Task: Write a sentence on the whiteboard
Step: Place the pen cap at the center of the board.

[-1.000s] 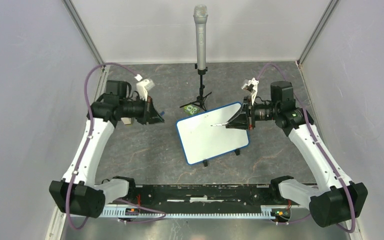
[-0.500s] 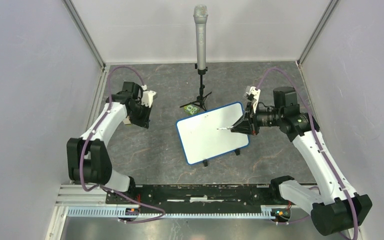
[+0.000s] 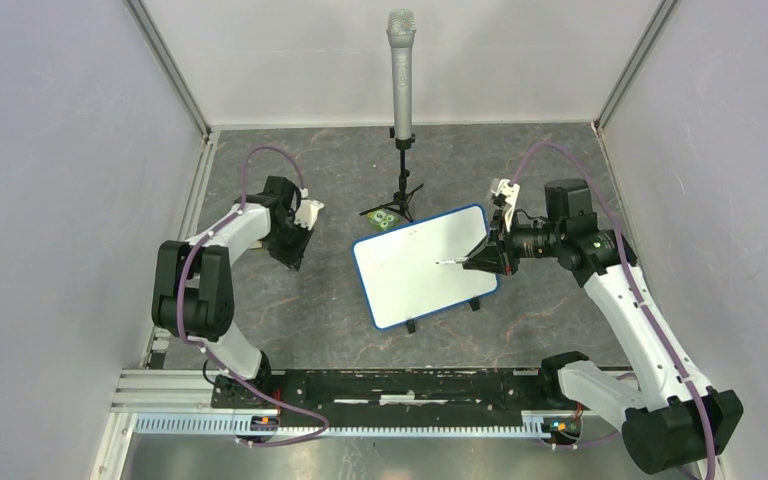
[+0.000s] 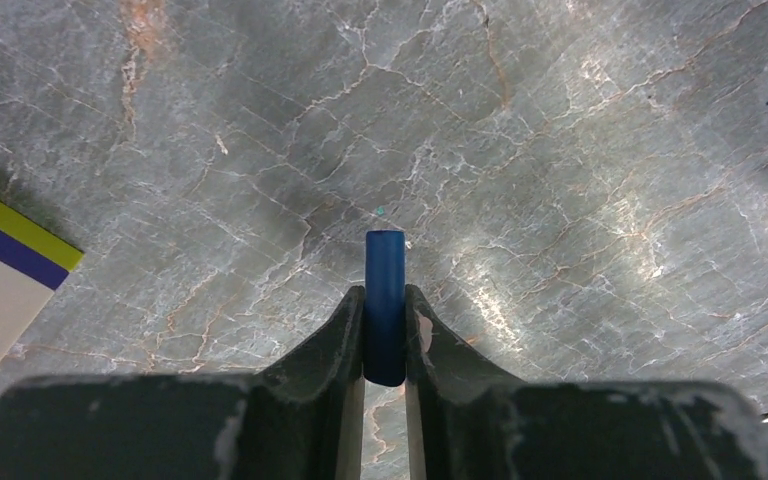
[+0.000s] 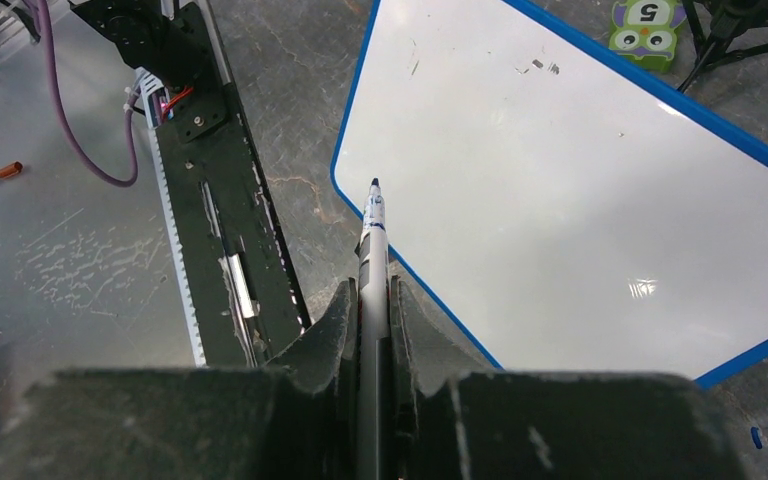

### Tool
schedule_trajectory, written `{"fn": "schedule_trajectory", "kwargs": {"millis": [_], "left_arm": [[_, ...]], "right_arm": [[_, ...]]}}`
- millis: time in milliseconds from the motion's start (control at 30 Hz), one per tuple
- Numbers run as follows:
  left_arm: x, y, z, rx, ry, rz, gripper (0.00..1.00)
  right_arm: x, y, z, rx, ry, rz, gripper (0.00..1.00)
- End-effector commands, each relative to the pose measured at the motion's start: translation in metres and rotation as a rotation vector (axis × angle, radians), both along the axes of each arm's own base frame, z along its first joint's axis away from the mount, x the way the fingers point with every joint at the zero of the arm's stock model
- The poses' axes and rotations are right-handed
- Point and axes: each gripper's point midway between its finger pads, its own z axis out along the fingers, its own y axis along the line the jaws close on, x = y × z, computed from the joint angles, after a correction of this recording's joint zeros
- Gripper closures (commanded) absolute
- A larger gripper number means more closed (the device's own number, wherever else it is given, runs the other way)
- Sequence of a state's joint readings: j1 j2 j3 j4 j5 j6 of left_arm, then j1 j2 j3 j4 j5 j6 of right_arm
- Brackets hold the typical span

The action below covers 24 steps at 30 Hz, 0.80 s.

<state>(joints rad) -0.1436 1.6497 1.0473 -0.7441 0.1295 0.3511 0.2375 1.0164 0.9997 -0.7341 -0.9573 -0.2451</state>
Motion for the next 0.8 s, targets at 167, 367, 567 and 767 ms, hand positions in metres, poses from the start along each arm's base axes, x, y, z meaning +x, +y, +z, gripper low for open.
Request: {"fn": "schedule_trajectory", "kwargs": {"millis": [167,367,567,767], "left_arm": [[-0.001,-0.003,-0.008,0.006,-0.011,-0.065,0.68],[-0.005,-0.002,-0.004,0.009,-0.002,-0.071,0.65],[-0.001,-0.018,0.039,-0.088,-0.068,-0.106,0.51],[0.008,-0.063,0.107,-0.341,-0.179,-0.155,0.48]], "right_arm": [[-0.002,0.001,0.000,0.013,-0.009,0.025,1.00],[-0.002,0.001,0.001,0.010,-0.010,0.023,1.00],[-0.002,0.002,0.005,0.017,-0.019,0.025,1.00],[0.001,0.002,0.012,0.028,-0.036,0.018,1.00]]}}
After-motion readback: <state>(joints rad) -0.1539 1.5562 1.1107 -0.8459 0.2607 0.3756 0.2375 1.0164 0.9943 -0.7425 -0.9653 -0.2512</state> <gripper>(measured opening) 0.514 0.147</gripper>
